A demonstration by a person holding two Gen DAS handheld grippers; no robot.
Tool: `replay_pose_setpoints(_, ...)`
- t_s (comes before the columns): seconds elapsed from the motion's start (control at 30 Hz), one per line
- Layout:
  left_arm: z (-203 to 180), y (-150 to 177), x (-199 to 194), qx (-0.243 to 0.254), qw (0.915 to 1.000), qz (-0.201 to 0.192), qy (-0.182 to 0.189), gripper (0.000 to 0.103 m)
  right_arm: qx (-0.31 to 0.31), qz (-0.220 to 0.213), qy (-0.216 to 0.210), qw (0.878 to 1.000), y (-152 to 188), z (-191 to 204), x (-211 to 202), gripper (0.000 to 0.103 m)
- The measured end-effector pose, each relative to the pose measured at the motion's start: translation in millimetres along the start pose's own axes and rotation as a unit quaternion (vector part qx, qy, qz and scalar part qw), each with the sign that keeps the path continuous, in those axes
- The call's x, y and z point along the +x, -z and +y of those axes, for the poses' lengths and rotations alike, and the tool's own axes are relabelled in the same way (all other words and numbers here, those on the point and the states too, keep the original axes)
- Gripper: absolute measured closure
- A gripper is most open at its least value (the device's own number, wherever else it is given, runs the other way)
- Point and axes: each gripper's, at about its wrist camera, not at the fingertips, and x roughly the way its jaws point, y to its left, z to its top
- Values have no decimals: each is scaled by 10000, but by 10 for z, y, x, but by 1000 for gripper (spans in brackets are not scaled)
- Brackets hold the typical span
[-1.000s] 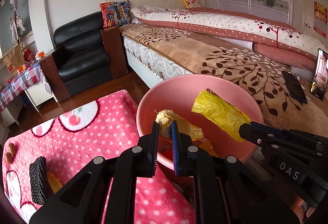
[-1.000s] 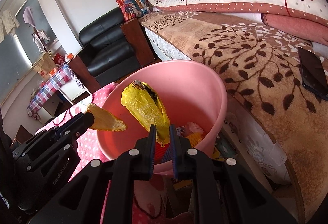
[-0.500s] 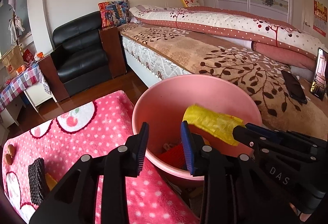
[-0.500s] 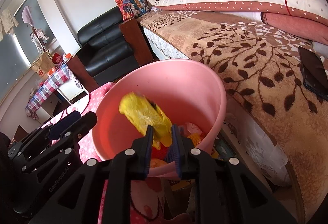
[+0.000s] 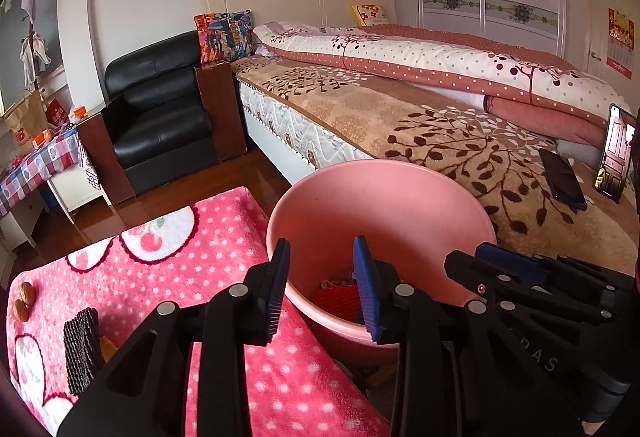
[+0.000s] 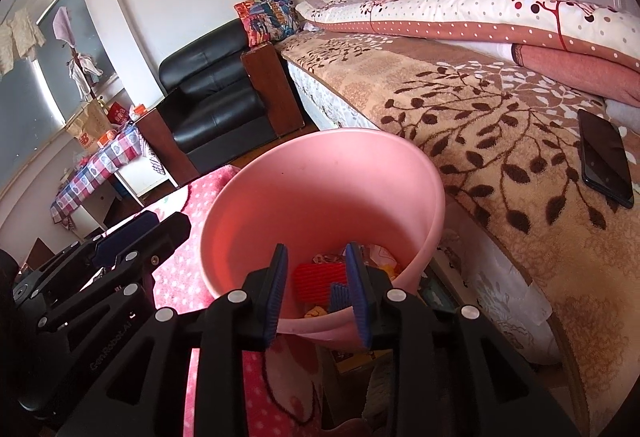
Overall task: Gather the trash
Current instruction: 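Open both tools to drop the crust and wrapper into the bucket, then move both open tools back over the black scrub pad and bread crust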
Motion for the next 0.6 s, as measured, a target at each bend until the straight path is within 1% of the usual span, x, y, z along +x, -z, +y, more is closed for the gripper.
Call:
replay_pose_setpoints(0.27,134,16,-259,-131,9997,-203,-66,70,-104,-165,-197,9996,83,229,-236,74)
replay_pose_setpoints(0.6,435,147,-606,-406,9979,-366,-336,70,-357,-274,-463,9979,236,612,-484,74)
